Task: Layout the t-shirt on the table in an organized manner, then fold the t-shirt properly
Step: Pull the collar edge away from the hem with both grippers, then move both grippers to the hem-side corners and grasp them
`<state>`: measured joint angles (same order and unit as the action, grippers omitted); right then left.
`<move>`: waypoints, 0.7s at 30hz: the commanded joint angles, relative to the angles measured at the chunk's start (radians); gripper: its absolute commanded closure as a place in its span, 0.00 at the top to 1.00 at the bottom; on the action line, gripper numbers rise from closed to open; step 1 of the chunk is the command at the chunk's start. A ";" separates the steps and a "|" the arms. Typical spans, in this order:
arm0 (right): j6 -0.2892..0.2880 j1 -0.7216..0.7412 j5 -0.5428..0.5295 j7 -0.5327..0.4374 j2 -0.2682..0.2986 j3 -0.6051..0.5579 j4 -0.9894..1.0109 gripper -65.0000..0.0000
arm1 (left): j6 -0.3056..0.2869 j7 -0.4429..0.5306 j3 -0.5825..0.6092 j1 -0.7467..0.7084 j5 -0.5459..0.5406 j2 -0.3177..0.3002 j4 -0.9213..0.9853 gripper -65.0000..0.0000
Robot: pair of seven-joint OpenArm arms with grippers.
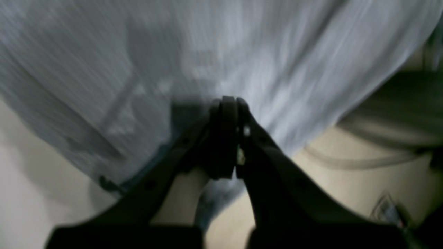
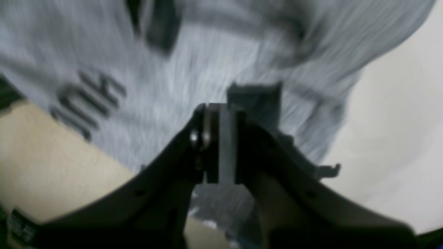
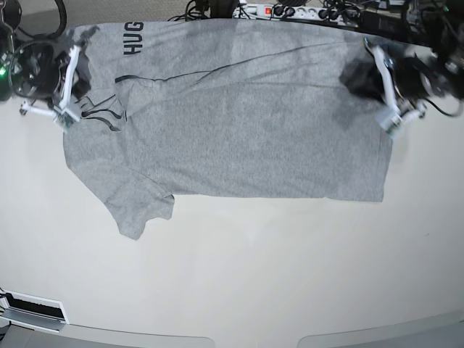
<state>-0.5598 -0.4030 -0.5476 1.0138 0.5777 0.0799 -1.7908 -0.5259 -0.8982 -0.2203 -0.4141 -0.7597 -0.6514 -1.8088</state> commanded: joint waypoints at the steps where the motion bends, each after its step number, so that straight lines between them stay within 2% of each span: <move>1: 0.011 0.013 -0.023 -0.006 0.018 0.007 -0.026 0.17 | 0.001 0.011 -0.043 0.029 -0.029 -0.018 -0.013 0.00; 4: 0.021 0.036 -0.058 -0.008 0.018 0.007 -0.027 0.17 | 0.004 0.102 -0.134 0.095 -0.022 -0.010 0.042 0.00; 6: 0.015 0.044 -0.068 -0.027 0.017 0.007 -0.027 0.17 | 0.003 0.151 -0.146 0.172 -0.017 -0.011 0.159 0.00; 8: 0.018 0.054 -0.074 -0.034 0.014 0.007 -0.027 0.17 | -0.006 0.150 -0.124 0.287 -0.034 -0.011 0.333 0.00; 12: 0.018 0.065 -0.108 -0.034 0.015 0.007 -0.027 0.17 | -0.105 0.150 -0.045 0.535 -0.099 -0.006 0.731 0.00; 13: 0.018 0.065 -0.107 -0.034 0.015 0.007 -0.027 0.17 | -0.127 0.151 -0.022 0.595 -0.098 -0.002 0.823 0.07; 15: 0.017 0.065 -0.108 -0.033 0.015 0.007 -0.027 0.17 | -0.162 0.177 0.016 0.703 -0.071 0.013 0.989 0.36; 16: 0.016 0.065 -0.108 -0.033 0.015 0.007 -0.027 0.17 | -0.166 0.204 0.032 0.749 -0.049 0.023 1.059 0.47; 17: 0.016 0.065 -0.108 -0.033 0.015 0.007 -0.027 0.17 | -0.164 0.239 0.047 0.790 -0.022 0.032 1.120 0.52; 21: 0.019 0.065 -0.107 -0.024 0.015 0.007 -0.027 0.17 | -0.100 0.404 0.079 0.880 0.158 0.076 1.271 0.53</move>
<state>-0.5419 -0.3462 -0.6476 0.9958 0.5758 0.0799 -1.8034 -0.6167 -0.5064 -0.1383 0.4458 -0.5819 -0.5564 -0.5255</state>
